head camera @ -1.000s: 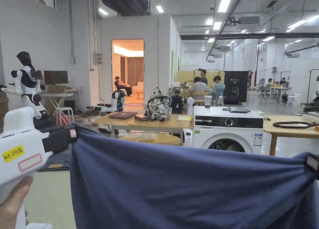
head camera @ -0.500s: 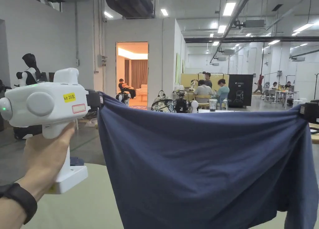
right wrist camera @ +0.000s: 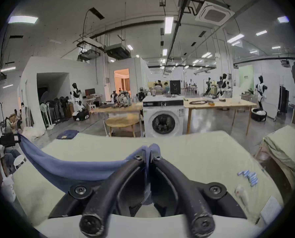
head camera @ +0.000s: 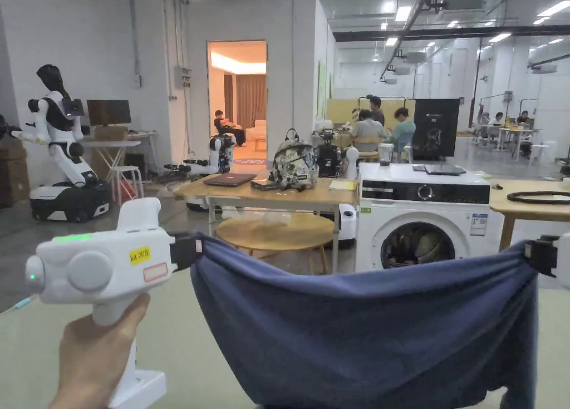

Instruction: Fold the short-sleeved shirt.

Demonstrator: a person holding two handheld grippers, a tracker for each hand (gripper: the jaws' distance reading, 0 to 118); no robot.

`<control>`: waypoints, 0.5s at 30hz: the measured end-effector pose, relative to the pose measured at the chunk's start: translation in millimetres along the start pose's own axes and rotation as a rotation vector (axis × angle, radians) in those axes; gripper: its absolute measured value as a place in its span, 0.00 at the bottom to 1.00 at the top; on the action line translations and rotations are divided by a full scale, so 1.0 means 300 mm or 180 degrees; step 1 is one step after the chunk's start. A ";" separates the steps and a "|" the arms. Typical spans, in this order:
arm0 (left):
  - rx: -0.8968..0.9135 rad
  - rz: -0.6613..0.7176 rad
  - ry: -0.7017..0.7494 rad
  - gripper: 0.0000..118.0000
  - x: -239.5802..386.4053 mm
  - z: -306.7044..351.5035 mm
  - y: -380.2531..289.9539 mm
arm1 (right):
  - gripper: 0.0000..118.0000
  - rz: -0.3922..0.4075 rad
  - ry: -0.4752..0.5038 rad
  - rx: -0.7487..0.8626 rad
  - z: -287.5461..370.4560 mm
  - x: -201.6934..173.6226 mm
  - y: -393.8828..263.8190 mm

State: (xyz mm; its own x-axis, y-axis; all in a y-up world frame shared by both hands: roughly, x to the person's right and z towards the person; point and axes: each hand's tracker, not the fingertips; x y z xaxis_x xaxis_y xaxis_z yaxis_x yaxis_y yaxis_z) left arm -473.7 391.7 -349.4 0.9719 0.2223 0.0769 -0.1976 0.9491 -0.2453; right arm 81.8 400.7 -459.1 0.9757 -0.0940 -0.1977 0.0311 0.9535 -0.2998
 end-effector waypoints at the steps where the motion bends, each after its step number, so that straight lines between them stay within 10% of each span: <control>1: -0.0028 0.0049 -0.0025 0.00 -0.004 0.004 -0.072 | 0.02 -0.0013 0.0002 -0.0013 0.014 0.012 -0.062; 15: -0.0650 0.0719 0.0245 0.00 0.023 0.561 -0.879 | 0.02 -0.0449 0.0148 -0.0902 0.562 0.089 -0.988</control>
State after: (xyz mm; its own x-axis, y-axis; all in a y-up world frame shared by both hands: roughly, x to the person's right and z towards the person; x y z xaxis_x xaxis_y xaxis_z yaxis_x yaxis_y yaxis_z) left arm -436.4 180.4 -121.6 0.9146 0.3976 -0.0731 -0.3877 0.8114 -0.4374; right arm 135.1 163.9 -218.0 0.9549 -0.2389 -0.1761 0.0975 0.8129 -0.5741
